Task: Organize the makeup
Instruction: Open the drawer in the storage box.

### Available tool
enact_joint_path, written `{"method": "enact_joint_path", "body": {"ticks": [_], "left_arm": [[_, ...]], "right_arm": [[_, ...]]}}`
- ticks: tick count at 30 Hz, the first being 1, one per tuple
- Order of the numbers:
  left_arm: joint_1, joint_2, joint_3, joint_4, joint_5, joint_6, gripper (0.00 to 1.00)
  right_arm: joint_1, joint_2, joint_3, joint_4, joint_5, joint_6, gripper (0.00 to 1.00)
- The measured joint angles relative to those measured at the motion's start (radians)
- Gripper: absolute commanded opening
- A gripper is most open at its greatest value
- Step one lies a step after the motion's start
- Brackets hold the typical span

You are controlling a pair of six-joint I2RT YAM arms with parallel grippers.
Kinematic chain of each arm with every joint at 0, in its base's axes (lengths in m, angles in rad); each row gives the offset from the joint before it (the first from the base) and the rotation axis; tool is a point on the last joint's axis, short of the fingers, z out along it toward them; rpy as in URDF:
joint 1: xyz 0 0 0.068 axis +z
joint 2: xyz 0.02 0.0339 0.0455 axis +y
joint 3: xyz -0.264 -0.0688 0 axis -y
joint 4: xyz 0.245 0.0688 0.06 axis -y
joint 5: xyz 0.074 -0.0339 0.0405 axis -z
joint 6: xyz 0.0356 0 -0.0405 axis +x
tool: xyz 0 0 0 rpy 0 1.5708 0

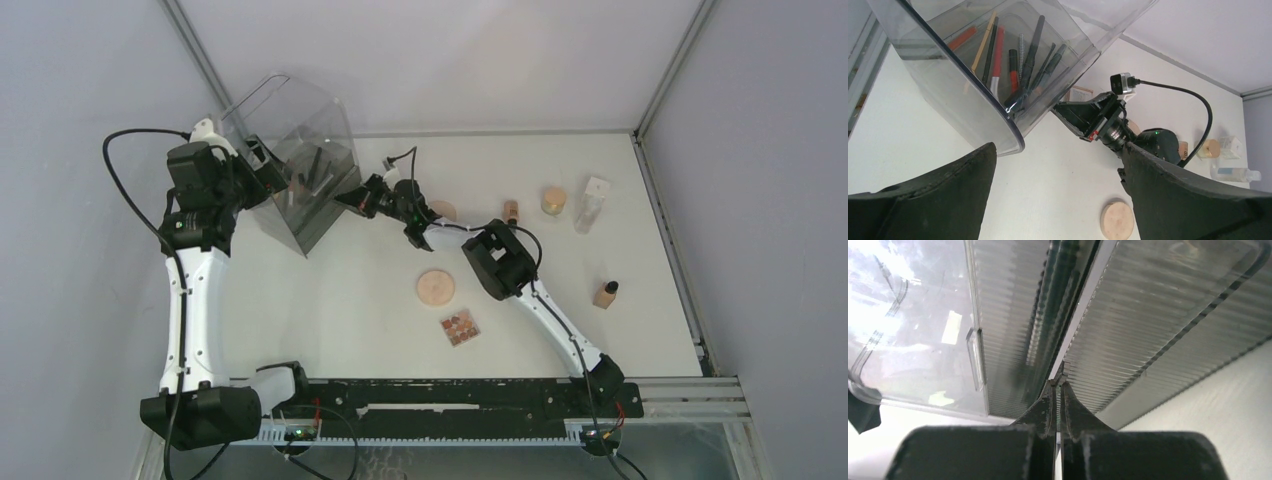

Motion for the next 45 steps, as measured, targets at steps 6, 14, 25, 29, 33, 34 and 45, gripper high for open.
{"method": "enact_joint_path", "body": {"ticks": [6,14,25,29,33,34,45], "left_arm": [[0.0,-0.001,0.0,-0.008,-0.008,0.015,0.99],[0.0,-0.002,0.002,-0.019,-0.026,0.025,0.99],[-0.017,-0.044,0.036,-0.068,-0.066,0.057,1.0],[-0.107,-0.064,0.096,-0.092,-0.142,0.095,1.0],[-0.246,-0.077,0.149,-0.114,-0.244,0.138,1.0],[-0.293,-0.077,0.162,-0.12,-0.28,0.151,1.0],[-0.815,0.11,0.161,-0.114,-0.619,0.222,1.0]], "right_arm": [[-0.016,-0.111,-0.23,0.119,0.008,0.008,0.0],[-0.049,-0.289,-0.555,0.214,-0.016,0.002,0.0],[-0.095,-0.446,-0.718,0.089,-0.082,-0.108,0.58],[-0.117,-0.597,-0.776,-0.097,-0.066,-0.229,0.62],[-0.164,-0.78,-0.786,-0.368,0.012,-0.391,0.78],[-0.175,-0.832,-0.787,-0.451,0.049,-0.443,0.84],[-0.314,-1.442,-1.083,-1.011,0.475,-0.756,1.0]]}}
